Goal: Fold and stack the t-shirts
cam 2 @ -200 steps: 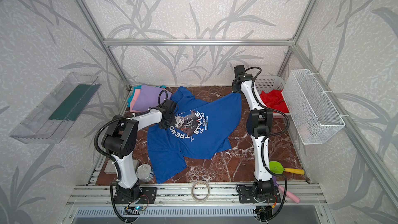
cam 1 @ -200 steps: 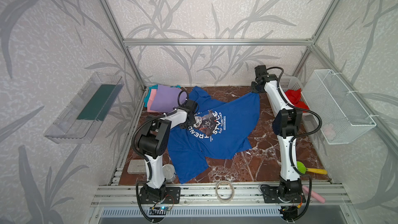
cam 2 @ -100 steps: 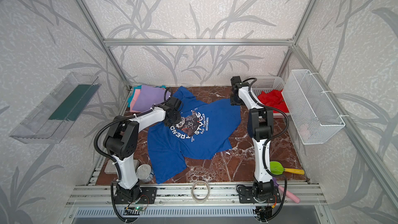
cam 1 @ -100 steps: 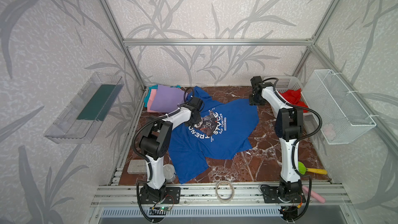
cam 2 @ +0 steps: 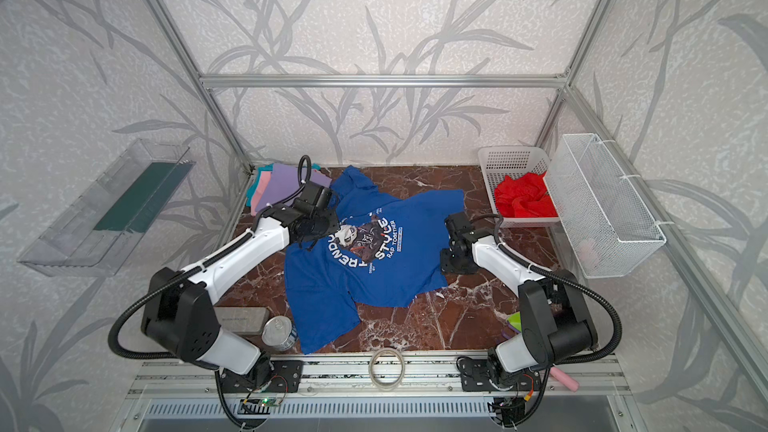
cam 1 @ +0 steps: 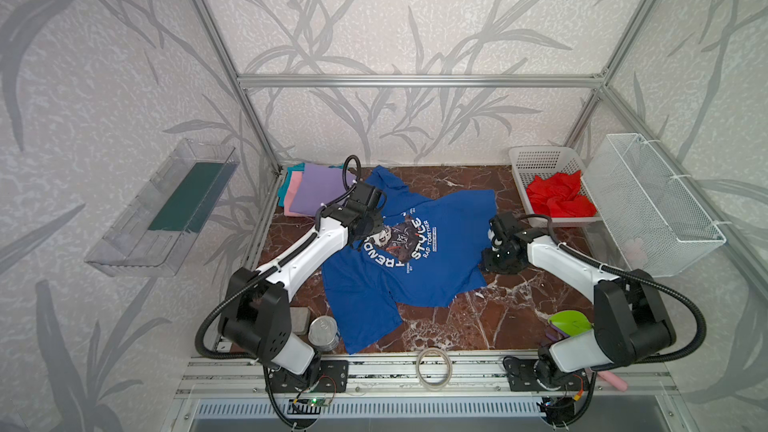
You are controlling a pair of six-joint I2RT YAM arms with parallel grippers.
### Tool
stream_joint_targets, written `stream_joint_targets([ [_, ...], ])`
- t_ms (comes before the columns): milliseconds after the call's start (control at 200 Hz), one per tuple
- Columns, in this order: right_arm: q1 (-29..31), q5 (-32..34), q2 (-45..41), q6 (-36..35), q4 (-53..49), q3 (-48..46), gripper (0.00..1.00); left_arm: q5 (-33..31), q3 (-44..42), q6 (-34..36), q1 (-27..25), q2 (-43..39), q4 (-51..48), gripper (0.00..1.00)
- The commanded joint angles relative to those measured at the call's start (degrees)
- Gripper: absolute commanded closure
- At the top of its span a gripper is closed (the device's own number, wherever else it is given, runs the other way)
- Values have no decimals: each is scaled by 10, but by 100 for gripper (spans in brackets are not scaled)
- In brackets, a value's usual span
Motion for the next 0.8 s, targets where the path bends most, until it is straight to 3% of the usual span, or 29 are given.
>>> stream_joint_targets([
  [0, 16, -49, -1, 40, 55, -44, 47, -12, -56, -6, -9, -33, -32, 70],
  [220, 38, -67, 22, 78, 119, -65, 50, -45, -116, -28, -8, -83, -51, 70],
  [275, 38, -68, 25, 83, 127, -68, 62, -48, -123, -31, -7, -88, -47, 70],
  [355, 38, -52, 24, 80, 115, -67, 96, -54, -127, -36, -7, -89, -42, 70],
  [380, 37, -42, 20, 76, 103, -65, 100, -53, -127, -37, -6, -88, -41, 70],
  [530, 11, 22, -40, 57, 19, -69, 100, -47, -125, -40, -6, -77, -33, 70],
  [795, -121, 62, -258, 96, -16, -151, 100, -20, -96, -37, -6, -30, -29, 70],
])
